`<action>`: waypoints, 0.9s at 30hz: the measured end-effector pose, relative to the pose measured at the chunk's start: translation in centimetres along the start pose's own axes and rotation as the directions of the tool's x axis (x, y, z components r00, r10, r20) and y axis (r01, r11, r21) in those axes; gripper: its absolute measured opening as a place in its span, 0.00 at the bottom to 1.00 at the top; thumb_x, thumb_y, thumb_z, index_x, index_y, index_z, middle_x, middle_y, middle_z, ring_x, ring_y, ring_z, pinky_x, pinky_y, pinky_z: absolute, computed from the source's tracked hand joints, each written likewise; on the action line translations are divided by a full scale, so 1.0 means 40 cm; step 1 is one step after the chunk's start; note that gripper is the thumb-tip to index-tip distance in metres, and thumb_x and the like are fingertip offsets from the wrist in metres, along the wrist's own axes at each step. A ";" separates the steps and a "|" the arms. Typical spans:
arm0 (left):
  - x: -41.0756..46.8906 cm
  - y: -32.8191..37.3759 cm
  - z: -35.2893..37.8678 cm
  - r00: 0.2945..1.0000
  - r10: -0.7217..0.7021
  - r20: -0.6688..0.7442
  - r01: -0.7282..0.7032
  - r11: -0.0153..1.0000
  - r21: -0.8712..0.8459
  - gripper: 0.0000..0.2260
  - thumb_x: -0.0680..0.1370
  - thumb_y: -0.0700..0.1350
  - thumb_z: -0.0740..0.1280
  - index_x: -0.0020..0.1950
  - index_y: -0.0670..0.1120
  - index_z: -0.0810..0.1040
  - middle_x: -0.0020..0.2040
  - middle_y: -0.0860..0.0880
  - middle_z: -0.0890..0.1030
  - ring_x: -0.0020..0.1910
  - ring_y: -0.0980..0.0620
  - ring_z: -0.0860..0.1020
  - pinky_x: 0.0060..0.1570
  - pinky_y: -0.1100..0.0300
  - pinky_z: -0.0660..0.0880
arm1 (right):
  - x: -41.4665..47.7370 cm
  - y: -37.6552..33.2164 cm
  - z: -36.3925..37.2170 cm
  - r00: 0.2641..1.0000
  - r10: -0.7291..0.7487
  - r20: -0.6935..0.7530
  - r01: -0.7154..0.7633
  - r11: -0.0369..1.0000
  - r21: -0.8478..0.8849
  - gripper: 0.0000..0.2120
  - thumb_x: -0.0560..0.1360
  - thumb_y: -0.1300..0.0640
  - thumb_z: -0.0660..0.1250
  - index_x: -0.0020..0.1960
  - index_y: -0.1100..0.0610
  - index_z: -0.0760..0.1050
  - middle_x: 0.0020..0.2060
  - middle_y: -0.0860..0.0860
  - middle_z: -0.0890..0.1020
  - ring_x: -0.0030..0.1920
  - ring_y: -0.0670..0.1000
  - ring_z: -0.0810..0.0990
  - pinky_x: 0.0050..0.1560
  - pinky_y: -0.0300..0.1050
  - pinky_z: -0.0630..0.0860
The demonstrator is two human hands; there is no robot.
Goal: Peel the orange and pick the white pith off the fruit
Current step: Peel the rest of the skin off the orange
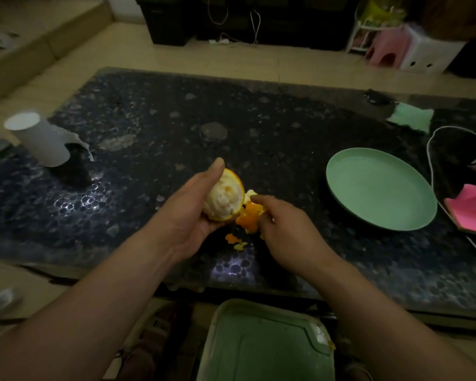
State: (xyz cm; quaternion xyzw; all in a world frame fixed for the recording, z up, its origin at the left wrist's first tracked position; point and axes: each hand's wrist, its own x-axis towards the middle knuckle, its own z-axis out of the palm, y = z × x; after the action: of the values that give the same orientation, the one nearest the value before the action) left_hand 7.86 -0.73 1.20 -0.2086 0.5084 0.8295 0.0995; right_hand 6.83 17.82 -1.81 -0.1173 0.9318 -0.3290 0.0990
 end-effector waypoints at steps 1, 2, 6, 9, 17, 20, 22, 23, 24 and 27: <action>-0.001 -0.001 0.000 1.000 -0.011 0.017 0.011 1.000 -0.002 0.23 0.79 0.59 0.71 0.67 0.45 0.80 0.59 0.44 0.87 0.56 0.45 0.87 0.53 0.46 0.85 | -0.003 -0.004 -0.006 1.000 0.014 -0.022 -0.013 0.999 0.035 0.15 0.85 0.54 0.60 0.70 0.48 0.78 0.58 0.49 0.84 0.56 0.50 0.82 0.57 0.49 0.79; -0.001 -0.001 0.000 0.999 -0.023 0.027 0.024 1.000 -0.005 0.21 0.80 0.58 0.70 0.66 0.45 0.81 0.59 0.43 0.87 0.55 0.45 0.87 0.50 0.47 0.84 | -0.005 -0.006 -0.012 0.999 0.036 -0.039 -0.032 0.995 0.100 0.11 0.86 0.52 0.60 0.63 0.49 0.80 0.53 0.47 0.84 0.51 0.48 0.82 0.52 0.50 0.79; -0.002 -0.005 0.001 0.999 -0.047 0.014 0.047 0.998 0.037 0.16 0.83 0.51 0.64 0.65 0.43 0.81 0.59 0.39 0.86 0.52 0.43 0.87 0.46 0.47 0.84 | -0.019 -0.030 -0.044 0.999 0.033 -0.009 -0.027 0.925 0.380 0.14 0.85 0.43 0.61 0.50 0.49 0.79 0.43 0.48 0.85 0.40 0.43 0.83 0.38 0.40 0.76; 0.001 -0.012 0.002 1.000 0.004 0.027 -0.007 0.993 0.117 0.19 0.82 0.50 0.68 0.67 0.39 0.80 0.63 0.36 0.84 0.59 0.38 0.85 0.48 0.47 0.84 | -0.024 -0.031 -0.048 1.000 0.000 0.019 -0.008 0.917 0.399 0.11 0.84 0.41 0.62 0.54 0.45 0.79 0.44 0.45 0.86 0.41 0.41 0.84 0.41 0.39 0.78; -0.021 0.002 0.021 0.991 0.001 0.137 -0.031 0.977 0.212 0.27 0.76 0.60 0.70 0.67 0.41 0.80 0.60 0.39 0.85 0.55 0.44 0.86 0.48 0.50 0.84 | -0.028 -0.026 -0.070 0.999 -0.042 0.005 0.036 0.904 0.425 0.11 0.83 0.41 0.63 0.52 0.47 0.78 0.44 0.44 0.85 0.42 0.41 0.84 0.41 0.42 0.81; -0.025 0.003 0.026 0.992 0.016 0.128 -0.043 0.975 0.217 0.29 0.75 0.61 0.71 0.66 0.41 0.80 0.61 0.38 0.85 0.52 0.45 0.86 0.48 0.50 0.84 | -0.035 -0.023 -0.077 0.994 -0.098 0.044 0.077 0.939 0.334 0.14 0.80 0.35 0.62 0.53 0.45 0.75 0.42 0.43 0.84 0.41 0.42 0.82 0.38 0.38 0.77; -0.027 0.003 0.030 0.991 0.035 0.129 -0.063 0.973 0.221 0.28 0.75 0.60 0.71 0.66 0.41 0.80 0.58 0.39 0.85 0.51 0.46 0.85 0.47 0.51 0.84 | -0.038 -0.024 -0.075 0.987 -0.150 0.050 0.134 0.961 0.243 0.17 0.79 0.32 0.58 0.52 0.45 0.72 0.40 0.44 0.82 0.39 0.43 0.80 0.38 0.43 0.76; -0.027 0.003 0.030 0.991 0.048 0.127 -0.077 0.970 0.229 0.27 0.75 0.59 0.71 0.65 0.41 0.80 0.56 0.40 0.86 0.50 0.47 0.86 0.45 0.53 0.84 | -0.039 -0.023 -0.071 0.984 -0.171 0.043 0.159 0.965 0.207 0.18 0.79 0.31 0.56 0.51 0.45 0.71 0.39 0.44 0.81 0.39 0.44 0.79 0.38 0.47 0.76; -0.027 0.003 0.032 0.991 0.058 0.123 -0.086 0.967 0.238 0.26 0.75 0.59 0.71 0.65 0.41 0.80 0.55 0.41 0.86 0.49 0.48 0.86 0.43 0.54 0.83 | -0.040 -0.022 -0.067 0.981 -0.190 0.035 0.181 0.967 0.178 0.19 0.80 0.31 0.54 0.50 0.45 0.70 0.39 0.44 0.79 0.39 0.45 0.79 0.40 0.50 0.77; -0.029 0.004 0.031 0.989 0.085 0.121 -0.117 0.949 0.292 0.25 0.74 0.60 0.71 0.61 0.43 0.81 0.51 0.43 0.86 0.46 0.49 0.86 0.42 0.54 0.83 | -0.042 -0.017 -0.062 0.974 -0.227 0.023 0.222 0.967 0.121 0.18 0.82 0.32 0.51 0.48 0.45 0.67 0.38 0.44 0.77 0.39 0.46 0.77 0.41 0.55 0.76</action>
State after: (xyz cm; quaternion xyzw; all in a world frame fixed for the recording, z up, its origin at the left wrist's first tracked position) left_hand 8.55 0.33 2.32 -0.1202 0.6316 0.7574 0.1141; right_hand 7.89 19.26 0.68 -0.2220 0.8896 -0.3901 0.0848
